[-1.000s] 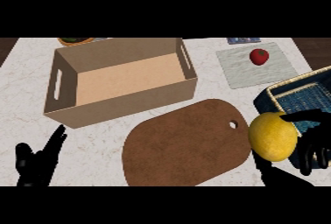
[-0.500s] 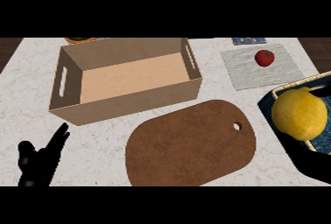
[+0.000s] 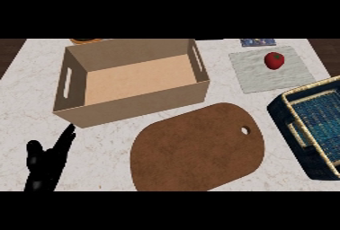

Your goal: Pick the lemon from the cutting board and place it in the basket

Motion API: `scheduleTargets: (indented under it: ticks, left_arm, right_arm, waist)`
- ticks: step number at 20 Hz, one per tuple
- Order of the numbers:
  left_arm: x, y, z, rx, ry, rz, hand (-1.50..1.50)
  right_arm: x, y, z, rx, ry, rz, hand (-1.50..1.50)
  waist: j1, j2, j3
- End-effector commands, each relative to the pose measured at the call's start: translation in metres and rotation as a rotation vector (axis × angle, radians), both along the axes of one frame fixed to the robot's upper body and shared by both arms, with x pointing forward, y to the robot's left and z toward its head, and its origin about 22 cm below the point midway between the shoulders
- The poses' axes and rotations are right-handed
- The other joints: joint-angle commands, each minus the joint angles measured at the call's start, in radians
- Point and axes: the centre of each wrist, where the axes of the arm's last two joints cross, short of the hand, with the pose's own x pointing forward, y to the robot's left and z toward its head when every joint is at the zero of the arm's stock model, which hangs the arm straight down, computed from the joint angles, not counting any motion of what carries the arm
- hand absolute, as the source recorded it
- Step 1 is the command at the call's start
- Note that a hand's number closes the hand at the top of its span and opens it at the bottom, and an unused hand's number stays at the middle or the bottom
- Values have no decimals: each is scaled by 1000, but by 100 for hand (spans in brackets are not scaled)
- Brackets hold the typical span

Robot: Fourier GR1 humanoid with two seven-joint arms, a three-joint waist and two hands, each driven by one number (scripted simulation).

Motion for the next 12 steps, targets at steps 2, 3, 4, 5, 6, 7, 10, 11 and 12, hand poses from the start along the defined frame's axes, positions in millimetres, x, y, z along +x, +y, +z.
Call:
scheduleTargets:
  ticks: [2,3,4,5,6,7,10,11,12]
  left_arm:
    - [-6,-12,-24,-53,98,-11,0]
    - [-15,-2,-24,-41,104,-18,0]
    - [-2,-8,-14,-31,95,5,0]
    - [-1,-10,-19,-35,96,-12,0]
    - [-7,-11,-26,-25,98,-13,0]
    - [-4,-17,-20,-29,100,-5,0]
    - [-2,-25,-25,-40,97,-27,0]
    - [-5,-13,-25,-54,110,-2,0]
    - [-12,-4,-30,-40,118,-3,0]
  right_arm:
    - [14,-75,12,57,-1,12,150]
    - [19,-82,0,56,12,4,150]
    - [4,-98,9,37,1,37,150]
    - [8,-96,11,-145,73,-163,150]
    - [6,-101,0,-139,68,-201,150]
    - [9,-120,12,-144,52,-189,150]
    - [15,-131,-3,-247,98,-115,150]
    - [8,-132,-23,-281,105,-76,-150]
    - [8,-137,-9,-296,77,-88,-150]
  waist:
    - [21,10,-13]
    - [31,9,-13]
    - [13,5,-13]
    - [20,15,-13]
    - [18,12,-14]
    - [28,12,-13]
    - [35,13,-13]
    - [25,11,-13]
    - [27,9,-14]
